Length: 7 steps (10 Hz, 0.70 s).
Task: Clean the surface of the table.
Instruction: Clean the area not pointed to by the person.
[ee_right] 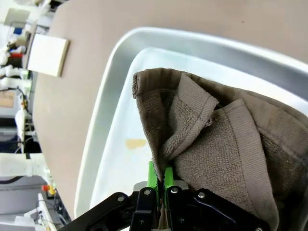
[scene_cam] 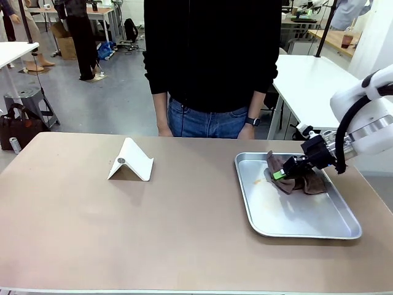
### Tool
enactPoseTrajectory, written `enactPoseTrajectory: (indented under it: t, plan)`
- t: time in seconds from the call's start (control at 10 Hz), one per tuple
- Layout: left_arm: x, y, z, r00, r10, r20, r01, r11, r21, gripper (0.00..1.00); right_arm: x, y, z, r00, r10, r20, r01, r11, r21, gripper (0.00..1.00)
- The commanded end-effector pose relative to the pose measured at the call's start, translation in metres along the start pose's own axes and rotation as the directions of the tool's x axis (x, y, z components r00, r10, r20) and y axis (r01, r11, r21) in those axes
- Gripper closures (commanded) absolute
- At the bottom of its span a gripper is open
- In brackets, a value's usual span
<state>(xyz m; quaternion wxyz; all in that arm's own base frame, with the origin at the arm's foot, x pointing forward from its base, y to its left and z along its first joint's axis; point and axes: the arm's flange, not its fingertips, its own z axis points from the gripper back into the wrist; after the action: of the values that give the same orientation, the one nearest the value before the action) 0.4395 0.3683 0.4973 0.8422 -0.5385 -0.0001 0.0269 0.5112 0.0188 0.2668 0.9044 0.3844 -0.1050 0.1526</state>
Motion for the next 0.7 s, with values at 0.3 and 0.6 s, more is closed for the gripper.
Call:
enactPoseTrajectory:
  t: [0.3, 0.6]
  plan:
    - [-0.003, -0.006, 0.004, 1.0, 0.006, -0.007, -0.006, 1.0, -0.001, 0.78, 0.013, 0.027, -0.049, 0.99, 0.071, -0.121, -0.059, 0.994, 0.094, 0.95]
    - [-0.003, -0.006, 0.004, 1.0, 0.006, -0.007, -0.006, 1.0, -0.001, 0.78, 0.011, 0.043, -0.073, 0.979, 0.115, -0.166, -0.089, 0.983, 0.159, 0.95]
